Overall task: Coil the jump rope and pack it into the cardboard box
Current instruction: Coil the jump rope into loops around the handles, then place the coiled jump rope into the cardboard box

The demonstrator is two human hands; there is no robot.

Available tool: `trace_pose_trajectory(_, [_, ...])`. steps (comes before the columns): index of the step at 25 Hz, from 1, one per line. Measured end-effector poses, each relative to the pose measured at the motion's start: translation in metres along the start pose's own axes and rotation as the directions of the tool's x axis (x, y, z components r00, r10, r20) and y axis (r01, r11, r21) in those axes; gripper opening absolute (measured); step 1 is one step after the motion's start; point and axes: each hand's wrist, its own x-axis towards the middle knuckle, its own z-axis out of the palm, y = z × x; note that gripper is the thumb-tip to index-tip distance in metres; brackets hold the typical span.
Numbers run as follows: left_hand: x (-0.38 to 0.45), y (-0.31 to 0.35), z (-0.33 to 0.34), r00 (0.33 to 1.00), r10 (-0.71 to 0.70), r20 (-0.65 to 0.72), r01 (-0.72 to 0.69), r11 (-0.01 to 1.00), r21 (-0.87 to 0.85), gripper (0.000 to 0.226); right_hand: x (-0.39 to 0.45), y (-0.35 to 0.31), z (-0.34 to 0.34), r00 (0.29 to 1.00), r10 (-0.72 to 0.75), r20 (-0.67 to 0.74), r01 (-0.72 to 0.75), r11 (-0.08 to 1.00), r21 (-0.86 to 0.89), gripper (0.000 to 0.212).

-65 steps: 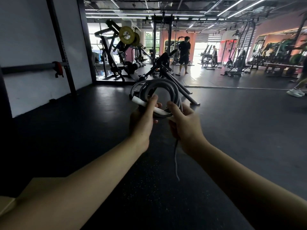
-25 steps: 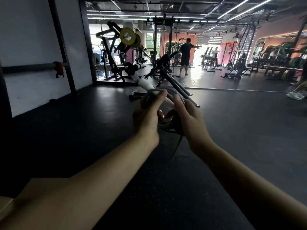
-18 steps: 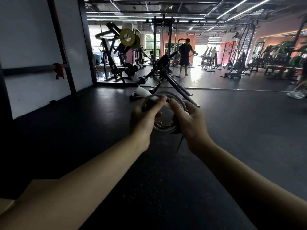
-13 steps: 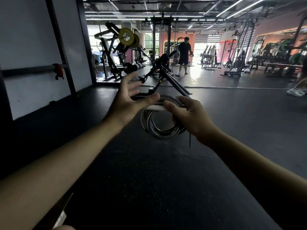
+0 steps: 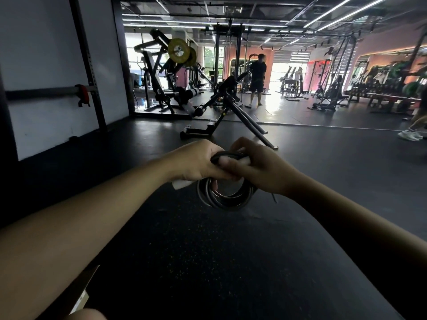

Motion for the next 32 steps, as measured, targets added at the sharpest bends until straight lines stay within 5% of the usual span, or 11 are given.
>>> trace_pose_trajectory(3, [-0.007, -0.004, 0.001, 0.987, -0.009, -0.162, -0.011, 0.992, -0.123, 0.038, -0.001, 0.007, -0.014, 0.98, 0.174, -0.1, -0.125, 0.918, 0.375, 0.049])
trace_pose_trajectory(6, [-0.009, -0.006, 0.008, 0.925, -0.034, -0.378, -0.122, 0.916, -0.382, 0.041, -0.004, 0.012, -0.014, 0.961, 0.249, -0.122, -0.142, 0.82, 0.554, 0.052])
trace_pose_trajectory(10, [-0.006, -0.016, 0.028, 0.823, -0.153, -0.547, -0.222, 0.8, -0.558, 0.044, -0.005, 0.0, 0.042, 0.96, 0.235, -0.153, -0.085, 0.764, 0.639, 0.04])
trace_pose_trajectory(15, [-0.031, -0.064, 0.033, 0.725, -0.28, -0.63, -0.207, 0.783, -0.587, 0.04, 0.006, -0.016, 0.112, 0.923, 0.275, -0.268, -0.073, 0.812, 0.579, 0.032])
trace_pose_trajectory(24, [-0.128, -0.193, -0.017, 0.478, -0.529, -0.701, -0.107, 0.757, -0.644, 0.027, 0.061, -0.067, 0.252, 0.911, 0.374, 0.172, -0.389, 0.646, 0.657, 0.034])
trace_pose_trajectory(26, [-0.162, -0.223, -0.03, 0.388, -0.598, -0.701, -0.074, 0.738, -0.671, 0.02, 0.071, -0.085, 0.297, 0.89, 0.347, 0.295, -0.455, 0.647, 0.612, 0.033])
trace_pose_trajectory(32, [-0.28, -0.31, -0.039, 0.041, -0.811, -0.583, 0.106, 0.584, -0.805, 0.046, 0.087, -0.132, 0.444, 0.769, 0.224, 0.598, -0.575, 0.652, 0.495, 0.033])
